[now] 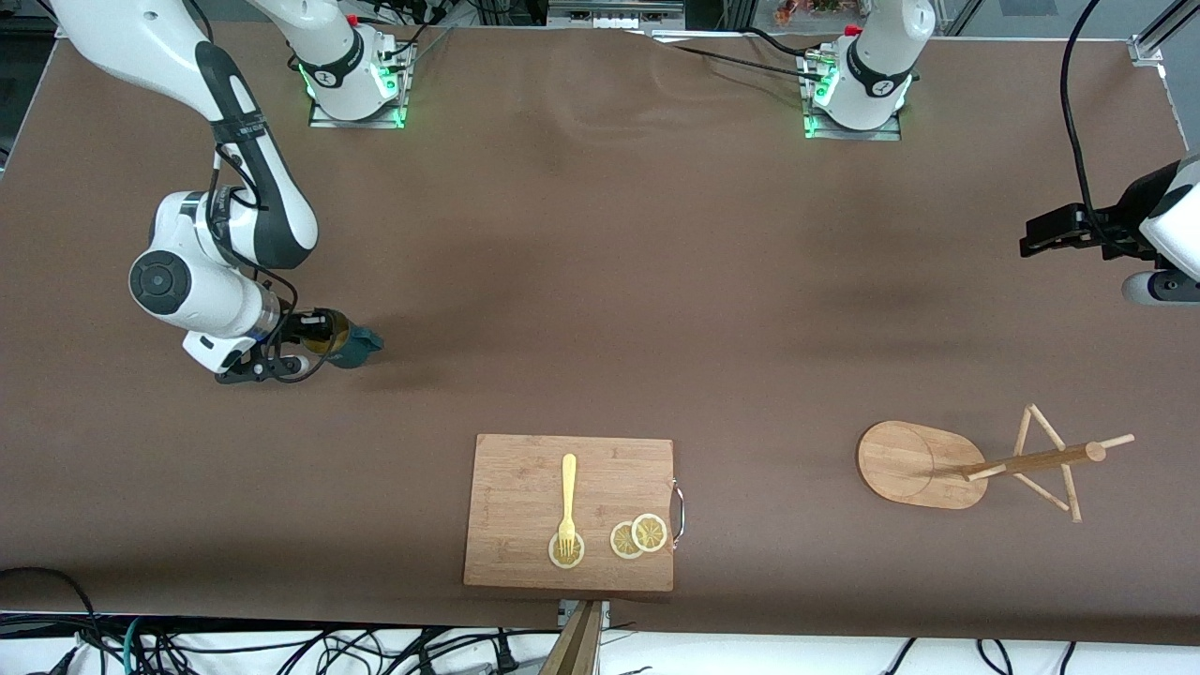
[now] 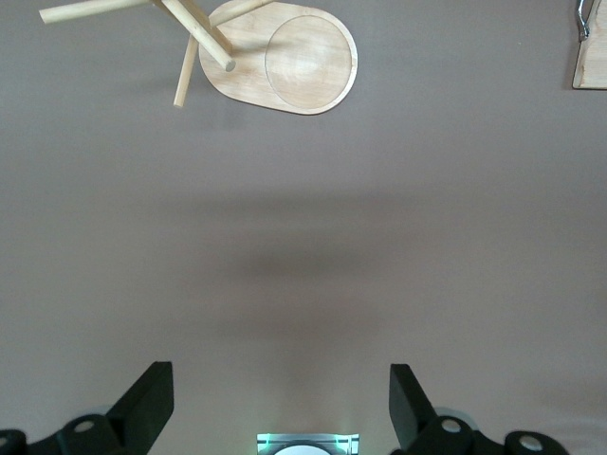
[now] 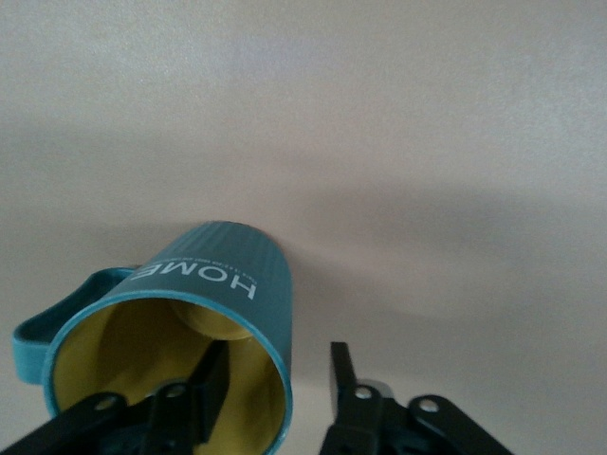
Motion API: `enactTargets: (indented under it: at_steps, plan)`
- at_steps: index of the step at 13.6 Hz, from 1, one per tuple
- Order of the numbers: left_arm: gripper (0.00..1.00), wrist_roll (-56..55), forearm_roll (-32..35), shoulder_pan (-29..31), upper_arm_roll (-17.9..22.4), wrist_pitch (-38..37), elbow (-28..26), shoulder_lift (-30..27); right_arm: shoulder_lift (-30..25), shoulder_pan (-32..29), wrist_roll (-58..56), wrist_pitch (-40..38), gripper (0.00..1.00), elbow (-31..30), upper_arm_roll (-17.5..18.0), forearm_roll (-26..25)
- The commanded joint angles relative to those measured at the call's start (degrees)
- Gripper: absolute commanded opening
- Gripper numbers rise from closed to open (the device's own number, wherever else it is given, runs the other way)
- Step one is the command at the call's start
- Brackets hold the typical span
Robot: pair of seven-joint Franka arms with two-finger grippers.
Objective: Pass cup and hang on rack
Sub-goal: 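Close the right gripper on the teal mug's rim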
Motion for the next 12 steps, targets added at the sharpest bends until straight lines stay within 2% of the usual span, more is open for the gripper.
enactTargets:
  at_steps: [1,4,7,9,12]
  plan:
    - [1.00,-0.34,1.21,-0.23,-0.10,0.33,0.10,-0.12,-0.78,-0.24,0.55,1.96,0.27,-2.08,0.20,0.92]
    - [1.00,-0.26,1.21,-0.06,-0.10,0.33,0.10,-0.12,-0.86,-0.24,0.73,1.53,0.00,-1.38,0.38,0.92]
    - [1.00,-0.34,1.21,-0.14,-0.10,0.33,0.10,-0.12,-1.56,0.28,0.56,0.21,0.00,0.47,0.99,1.09]
    - [1.00,-0.34,1.21,-0.14,-0.10,0.33,0.10,-0.12,-2.26,0.37,1.69,-3.29,0.00,3.09,3.62,1.35]
    - [1.00,-0.26,1.21,-0.14,-0.10,0.33,0.10,-0.12,-2.18,1.76,10.89,-8.84,0.00,8.72,9.06,2.15]
